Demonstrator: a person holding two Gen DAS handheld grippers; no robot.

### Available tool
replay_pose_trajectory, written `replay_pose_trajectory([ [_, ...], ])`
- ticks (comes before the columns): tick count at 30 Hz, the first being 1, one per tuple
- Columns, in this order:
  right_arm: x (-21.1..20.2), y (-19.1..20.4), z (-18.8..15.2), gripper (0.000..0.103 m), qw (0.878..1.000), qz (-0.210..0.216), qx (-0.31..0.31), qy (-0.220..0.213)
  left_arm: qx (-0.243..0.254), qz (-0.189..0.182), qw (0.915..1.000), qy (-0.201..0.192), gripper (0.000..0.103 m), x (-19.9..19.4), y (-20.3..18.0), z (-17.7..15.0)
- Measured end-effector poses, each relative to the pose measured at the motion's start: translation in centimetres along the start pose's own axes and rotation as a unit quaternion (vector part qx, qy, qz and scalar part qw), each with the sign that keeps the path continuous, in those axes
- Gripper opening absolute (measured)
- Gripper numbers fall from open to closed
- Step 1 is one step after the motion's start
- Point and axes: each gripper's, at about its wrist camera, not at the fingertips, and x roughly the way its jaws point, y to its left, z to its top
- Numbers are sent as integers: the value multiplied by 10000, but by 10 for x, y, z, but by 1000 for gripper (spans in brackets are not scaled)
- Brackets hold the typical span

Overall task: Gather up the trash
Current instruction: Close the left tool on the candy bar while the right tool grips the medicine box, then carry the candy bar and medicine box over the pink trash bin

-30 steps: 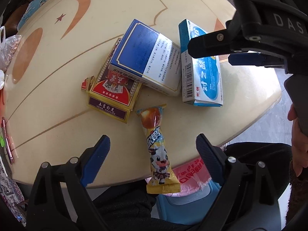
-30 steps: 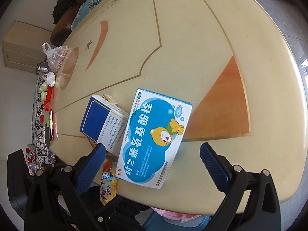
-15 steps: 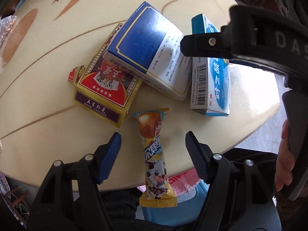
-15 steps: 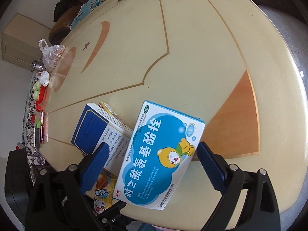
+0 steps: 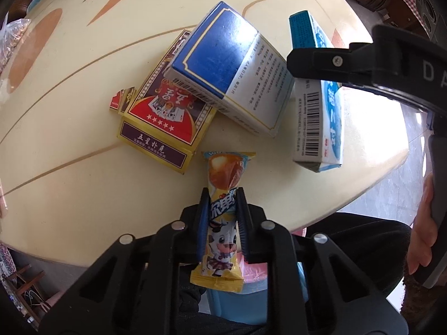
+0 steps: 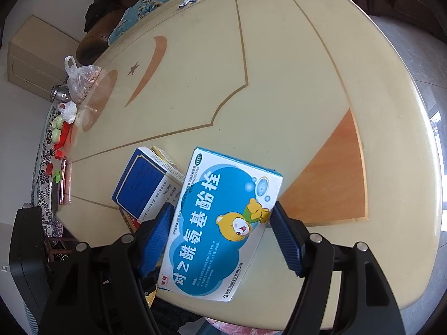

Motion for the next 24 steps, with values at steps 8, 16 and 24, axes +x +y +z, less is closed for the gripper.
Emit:
replay_pose_trajectory([
  [8,-20,5,-6,69,9994,-188,-244,-181,54,127,9998,-170,17,-14,-1,-10],
  [16,-40,14,-11,69,9978,-362,-442,-332,36,335,9981,-518,17,-51,7,-19],
  [24,-59,28,-30,69,9953,-502,-741,-374,-27,418,9955,-847,17,-83,13,-33],
])
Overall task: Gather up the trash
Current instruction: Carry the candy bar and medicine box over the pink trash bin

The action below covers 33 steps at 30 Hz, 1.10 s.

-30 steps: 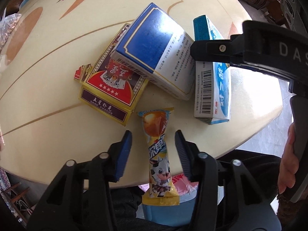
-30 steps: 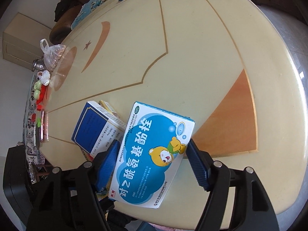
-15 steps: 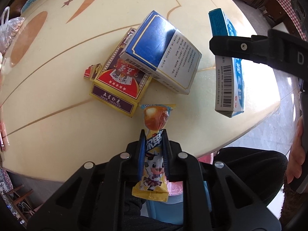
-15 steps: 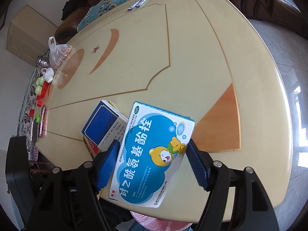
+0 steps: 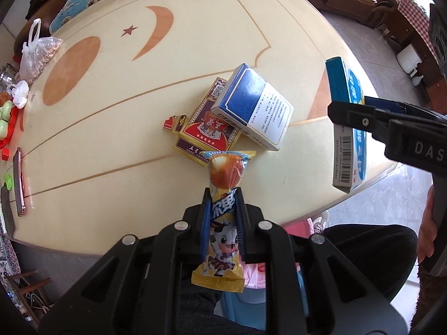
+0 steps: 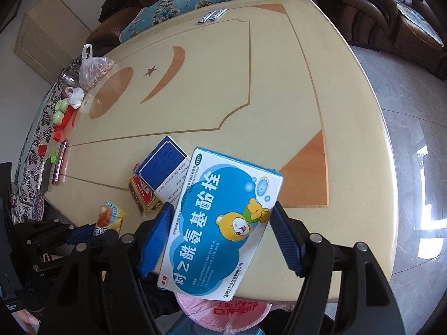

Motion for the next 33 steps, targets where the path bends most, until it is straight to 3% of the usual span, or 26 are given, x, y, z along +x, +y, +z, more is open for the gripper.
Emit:
replay_pose_trajectory([
  [18,-58,51,-69,69,9963,-182,-815,-205,81,60,9983,-581,17,-50,-26,-48],
  [33,-63,70,-145,69,9920,-182,-1233,-172,277,-215,9978,-557,17,-24,-46,-116],
])
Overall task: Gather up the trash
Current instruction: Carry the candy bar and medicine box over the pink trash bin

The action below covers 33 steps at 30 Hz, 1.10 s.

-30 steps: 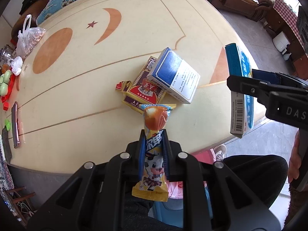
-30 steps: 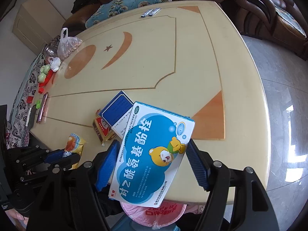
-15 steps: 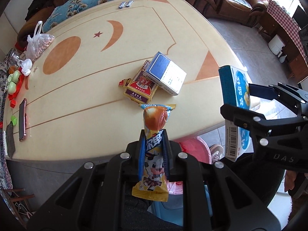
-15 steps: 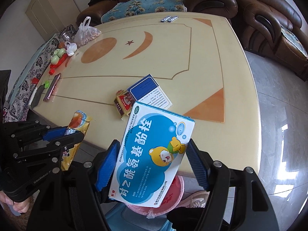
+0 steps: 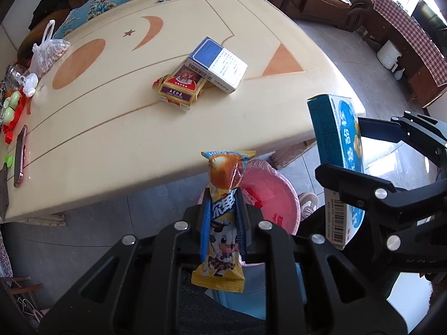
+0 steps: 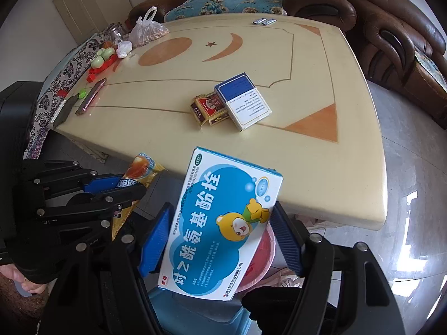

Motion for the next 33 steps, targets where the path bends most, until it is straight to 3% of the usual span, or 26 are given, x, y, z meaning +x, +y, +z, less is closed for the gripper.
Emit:
replay_pose_trajectory([
  [8,14,8,-31,69,9996,-227,-140,-60,26,-224,9995,216,17,37,-8,-30],
  [17,54,0,-62,69,9991,-361,-56,192,55,-485,9978,443,17,76,-13,-48],
  [33,139,-24,-97,69,9961,-396,240,753,111,-625,9937,925,17,154,-21,-63],
])
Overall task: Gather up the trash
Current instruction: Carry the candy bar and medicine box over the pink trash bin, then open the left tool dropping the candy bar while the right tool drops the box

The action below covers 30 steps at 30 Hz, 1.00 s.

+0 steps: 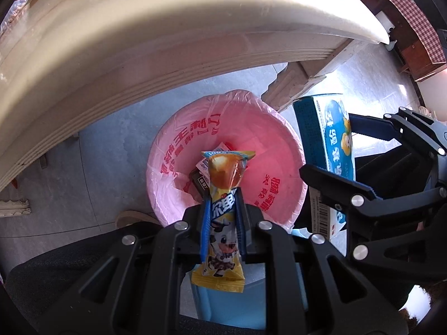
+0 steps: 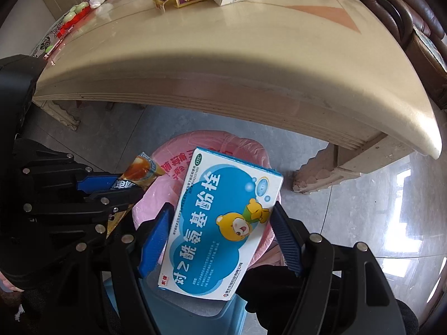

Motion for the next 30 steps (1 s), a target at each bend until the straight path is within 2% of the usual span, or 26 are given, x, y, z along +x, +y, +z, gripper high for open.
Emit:
replay_pose_trajectory([
  [8,56,-15,-10,69,9989,24,262,380,-361,-203,9983,401,17,49,15,-3],
  [15,95,-26,-10,69,9968,116,375,700,-553,-146,9947,850,17,90,24,-6],
  [20,110,-31,-8,69,9949,245,497,843,-770,-417,9910,1015,17,106,30,1],
  [30,125,-32,-8,69,9926,334,573,1013,-940,-435,9871,1222,17,124,35,6],
])
